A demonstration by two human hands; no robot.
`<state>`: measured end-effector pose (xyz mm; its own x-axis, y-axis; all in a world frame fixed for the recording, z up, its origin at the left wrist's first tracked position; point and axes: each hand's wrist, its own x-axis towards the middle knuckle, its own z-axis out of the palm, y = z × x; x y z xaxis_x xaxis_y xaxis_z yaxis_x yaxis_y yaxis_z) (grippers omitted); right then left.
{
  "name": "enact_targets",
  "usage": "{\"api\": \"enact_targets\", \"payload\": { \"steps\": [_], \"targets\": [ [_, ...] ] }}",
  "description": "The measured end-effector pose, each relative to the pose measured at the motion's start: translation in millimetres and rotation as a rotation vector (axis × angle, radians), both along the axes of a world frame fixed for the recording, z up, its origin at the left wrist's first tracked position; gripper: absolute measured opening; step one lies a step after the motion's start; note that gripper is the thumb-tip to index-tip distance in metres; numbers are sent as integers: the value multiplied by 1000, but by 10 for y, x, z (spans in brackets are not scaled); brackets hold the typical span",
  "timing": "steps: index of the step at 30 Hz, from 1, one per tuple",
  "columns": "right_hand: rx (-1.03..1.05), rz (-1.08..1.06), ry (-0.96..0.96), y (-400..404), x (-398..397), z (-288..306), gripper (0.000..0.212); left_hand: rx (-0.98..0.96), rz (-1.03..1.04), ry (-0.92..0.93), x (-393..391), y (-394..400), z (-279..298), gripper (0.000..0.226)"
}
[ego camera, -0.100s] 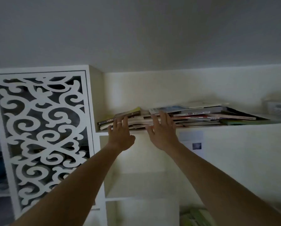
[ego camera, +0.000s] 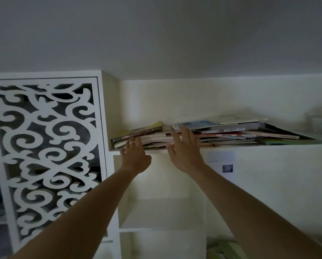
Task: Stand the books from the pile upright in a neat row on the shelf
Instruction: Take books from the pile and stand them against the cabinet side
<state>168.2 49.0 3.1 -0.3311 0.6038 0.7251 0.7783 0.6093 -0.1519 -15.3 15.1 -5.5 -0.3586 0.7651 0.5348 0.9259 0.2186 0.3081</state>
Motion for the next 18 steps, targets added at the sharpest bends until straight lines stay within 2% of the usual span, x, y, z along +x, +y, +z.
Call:
{"api": "enact_targets", "payload": {
  "steps": [3, 6, 9, 11, 15, 17, 18],
  "targets": [
    [46, 57, -25, 232, -196, 64, 57, 44, 30, -80, -131, 247, -15, 60],
    [109, 155, -44, 496, -427, 208, 51, 241, 107, -157, -189, 471, 27, 43],
    [222, 261, -51, 788, -674, 360, 45, 348, 354, -349, -298, 649, 79, 50],
    [222, 293, -114, 991, -829, 467, 46, 335, 488, -486, -384, 770, 141, 57],
    [39, 246, -288, 1294, -1117, 616, 39, 218, 604, -625, -517, 1026, 358, 64],
    [51, 245, -284, 1363, -1207, 622, 42, 61, 631, -556, -621, 1087, 466, 57],
    [79, 258, -282, 1381, -1220, 629, 42, -5, 602, -460, -665, 1089, 508, 46]
  ]
}}
